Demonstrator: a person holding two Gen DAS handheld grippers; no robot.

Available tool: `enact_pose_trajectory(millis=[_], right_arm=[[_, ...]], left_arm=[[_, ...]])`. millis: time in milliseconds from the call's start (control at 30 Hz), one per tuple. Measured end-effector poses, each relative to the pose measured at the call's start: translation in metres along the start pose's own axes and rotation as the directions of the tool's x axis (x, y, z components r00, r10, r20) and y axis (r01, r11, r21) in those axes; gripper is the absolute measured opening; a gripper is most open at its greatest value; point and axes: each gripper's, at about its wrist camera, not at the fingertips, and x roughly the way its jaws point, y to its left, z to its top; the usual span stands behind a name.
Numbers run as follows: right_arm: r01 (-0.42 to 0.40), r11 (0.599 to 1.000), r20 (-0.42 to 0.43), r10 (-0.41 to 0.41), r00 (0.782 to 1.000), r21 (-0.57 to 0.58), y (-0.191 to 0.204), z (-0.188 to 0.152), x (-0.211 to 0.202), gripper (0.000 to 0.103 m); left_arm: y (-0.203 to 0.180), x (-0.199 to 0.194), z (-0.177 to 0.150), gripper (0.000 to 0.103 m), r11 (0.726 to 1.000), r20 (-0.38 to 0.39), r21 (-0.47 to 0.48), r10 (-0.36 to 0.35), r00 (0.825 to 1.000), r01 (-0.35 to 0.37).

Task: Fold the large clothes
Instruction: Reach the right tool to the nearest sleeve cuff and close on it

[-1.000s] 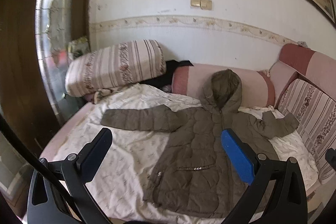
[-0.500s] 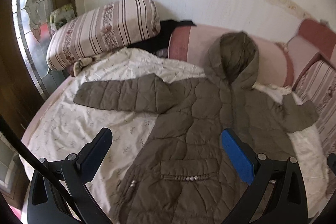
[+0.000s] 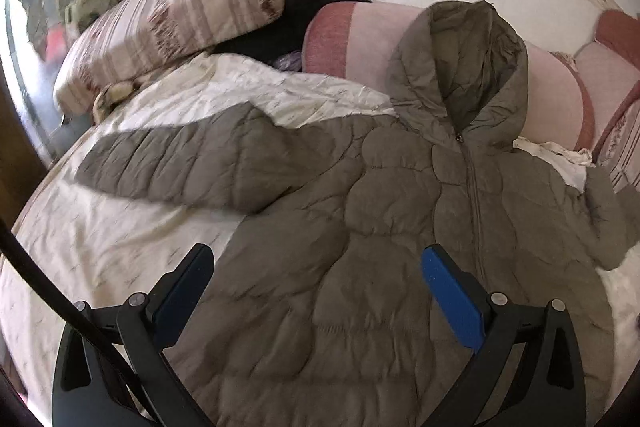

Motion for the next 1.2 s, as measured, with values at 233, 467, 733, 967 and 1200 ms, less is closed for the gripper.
enact_pose_trajectory(millis=[233, 467, 733, 967, 1200], right_arm=[[-0.031, 0.999, -0.041, 0.03, 0.999, -0.014, -0.016, 0.013, 0.049, 0.097], [-0.024, 0.994, -0.072, 0.032, 0.997, 0.109, -0.072, 0.039, 0.083, 0.087], [0.045, 0.923, 0.002, -0.049, 0.999, 0.383, -0.167, 0.06, 0.084, 0.08], [-0.008, 0.829, 0.049, -0.024, 0.999, 0.559, -0.225, 0.064, 0.08, 0.076], [0.07, 0.774, 0.101, -0.171, 0.98, 0.63, -0.283, 0.087, 0.067, 0.076]], left_arm=[[-0.018, 0.053, -0.005, 0.103, 0.992, -0.012, 0.083, 0.095, 0.995, -0.094], [-0.018, 0.079, -0.007, 0.103, 0.997, -0.11, 0.074, 0.043, 0.993, -0.035], [-0.016, 0.096, -0.016, 0.103, 0.997, -0.205, 0.079, 0.033, 0.978, -0.017], [-0.025, 0.095, -0.021, 0.103, 0.991, -0.193, 0.135, 0.05, 0.98, -0.024], [-0.025, 0.097, -0.022, 0.103, 0.99, -0.191, 0.136, 0.055, 0.98, -0.029]])
